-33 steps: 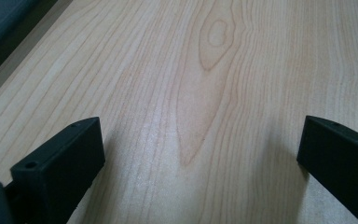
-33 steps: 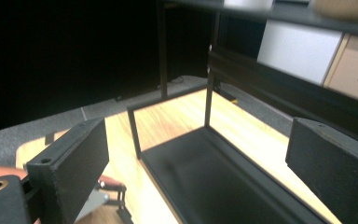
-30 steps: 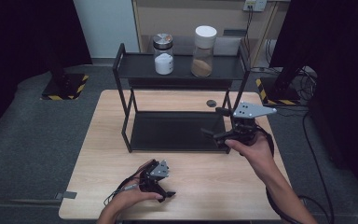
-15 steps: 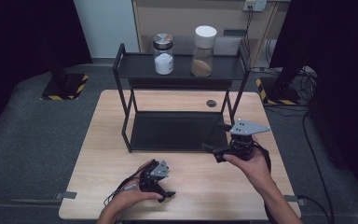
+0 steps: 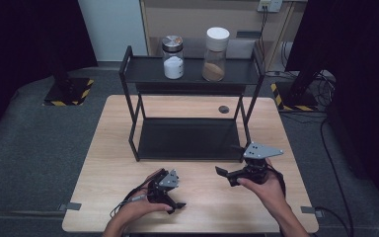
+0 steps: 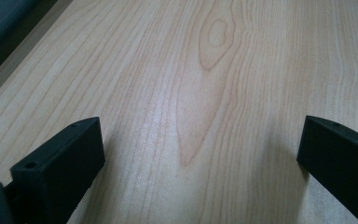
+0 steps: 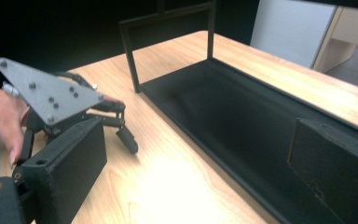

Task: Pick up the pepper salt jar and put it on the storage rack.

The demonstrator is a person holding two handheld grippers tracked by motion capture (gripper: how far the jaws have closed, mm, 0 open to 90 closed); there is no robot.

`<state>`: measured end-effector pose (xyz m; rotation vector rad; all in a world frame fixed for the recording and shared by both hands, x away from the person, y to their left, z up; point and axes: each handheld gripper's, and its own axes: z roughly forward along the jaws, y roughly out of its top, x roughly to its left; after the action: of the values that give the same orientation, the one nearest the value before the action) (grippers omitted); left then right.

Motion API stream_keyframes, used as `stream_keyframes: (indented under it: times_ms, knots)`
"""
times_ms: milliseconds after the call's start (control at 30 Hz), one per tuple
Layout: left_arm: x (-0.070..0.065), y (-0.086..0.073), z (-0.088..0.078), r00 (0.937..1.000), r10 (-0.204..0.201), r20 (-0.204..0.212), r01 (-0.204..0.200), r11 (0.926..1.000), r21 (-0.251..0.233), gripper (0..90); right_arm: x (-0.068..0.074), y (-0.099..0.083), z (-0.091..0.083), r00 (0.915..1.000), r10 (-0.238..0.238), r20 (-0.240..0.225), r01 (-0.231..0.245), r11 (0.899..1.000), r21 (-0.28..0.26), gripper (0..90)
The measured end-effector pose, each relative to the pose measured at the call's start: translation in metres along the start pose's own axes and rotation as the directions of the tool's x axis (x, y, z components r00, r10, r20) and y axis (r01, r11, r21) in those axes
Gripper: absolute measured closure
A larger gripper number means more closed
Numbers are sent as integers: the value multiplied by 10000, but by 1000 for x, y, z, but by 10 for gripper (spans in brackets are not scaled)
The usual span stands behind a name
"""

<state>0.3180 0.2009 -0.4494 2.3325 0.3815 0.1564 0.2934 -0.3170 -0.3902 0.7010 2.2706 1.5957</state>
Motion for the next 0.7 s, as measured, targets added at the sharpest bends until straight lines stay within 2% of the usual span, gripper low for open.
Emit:
stream_keyframes:
  times_ms: [700]
  knots:
    - [0,0,0,10000,-13,-6,13,10000,-11,0,6,-37,5,9999,-105,100,93,9940,1090,52]
